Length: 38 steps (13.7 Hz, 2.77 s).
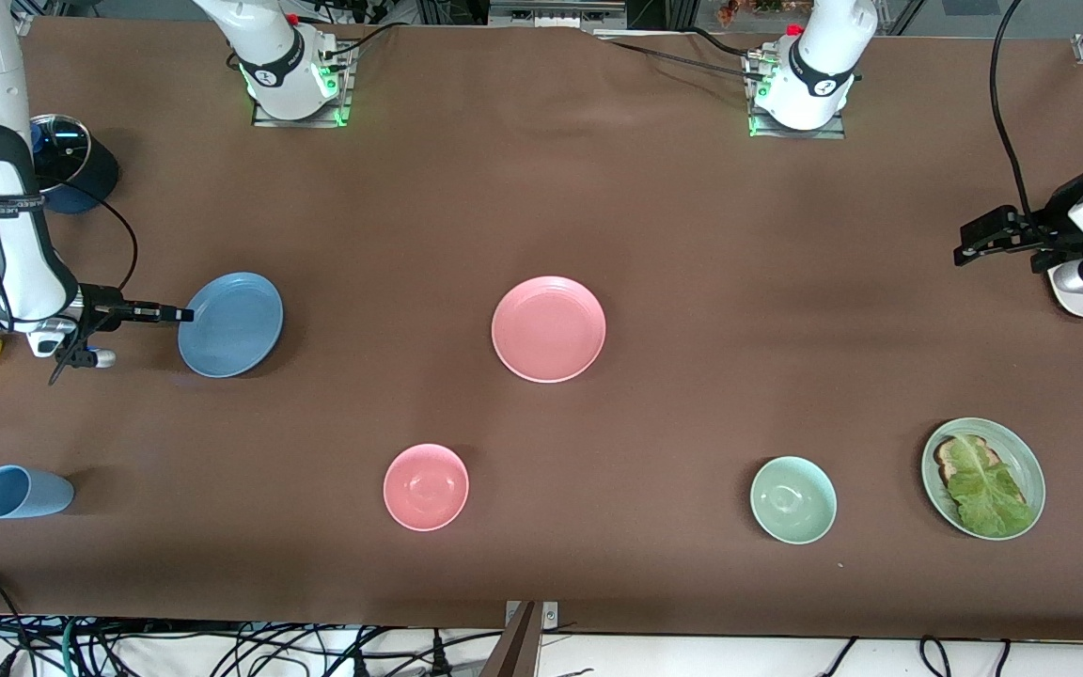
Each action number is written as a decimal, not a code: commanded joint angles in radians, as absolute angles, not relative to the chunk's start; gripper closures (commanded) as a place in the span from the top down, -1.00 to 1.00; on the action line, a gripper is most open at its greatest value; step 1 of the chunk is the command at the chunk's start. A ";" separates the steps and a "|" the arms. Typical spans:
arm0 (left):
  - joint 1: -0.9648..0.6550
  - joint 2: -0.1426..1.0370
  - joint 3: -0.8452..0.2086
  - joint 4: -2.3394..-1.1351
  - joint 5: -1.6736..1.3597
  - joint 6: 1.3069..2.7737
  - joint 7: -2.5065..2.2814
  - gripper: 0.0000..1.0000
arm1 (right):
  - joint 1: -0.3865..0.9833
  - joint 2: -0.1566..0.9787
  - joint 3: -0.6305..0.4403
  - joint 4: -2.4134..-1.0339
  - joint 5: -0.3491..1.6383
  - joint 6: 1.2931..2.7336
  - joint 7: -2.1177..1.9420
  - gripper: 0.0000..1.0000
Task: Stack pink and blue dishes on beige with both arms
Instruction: 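Grasp the blue plate rim with the right gripper, then carry the blue plate with the right gripper onto the pink plate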
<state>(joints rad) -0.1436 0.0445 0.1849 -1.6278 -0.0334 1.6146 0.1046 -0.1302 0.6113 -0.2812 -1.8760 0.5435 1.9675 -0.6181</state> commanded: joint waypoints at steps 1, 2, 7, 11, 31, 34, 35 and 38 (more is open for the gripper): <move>-0.144 0.043 0.152 -1.576 0.026 1.583 0.089 1.00 | -0.137 0.614 -0.275 -1.816 0.561 1.899 -0.614 -1.00; -0.144 0.040 0.150 -1.556 0.025 1.566 0.090 1.00 | -0.137 0.614 -0.275 -1.790 0.560 1.850 -0.580 -1.00; -0.118 0.023 0.156 -1.526 0.008 1.486 0.100 1.00 | -0.066 0.568 -0.275 -1.700 0.540 1.694 -0.387 -1.00; -0.098 0.025 0.152 -1.523 -0.017 1.473 0.101 1.00 | 0.078 0.491 -0.272 -1.700 0.517 1.680 -0.218 -1.00; -0.115 0.069 0.152 -1.497 -0.025 1.466 0.098 1.00 | 0.788 0.626 -0.244 -1.646 0.586 2.149 0.339 -1.00; -0.115 0.071 0.152 -1.497 -0.025 1.466 0.100 1.00 | 0.796 0.638 -0.235 -1.644 0.586 2.161 0.339 -1.00; -0.115 0.071 0.152 -1.497 -0.025 1.466 0.098 1.00 | 0.796 0.641 -0.227 -1.644 0.586 2.163 0.339 -1.00; -0.115 0.078 0.152 -1.496 -0.025 1.466 0.098 1.00 | 0.796 0.653 -0.219 -1.644 0.584 2.177 0.339 -1.00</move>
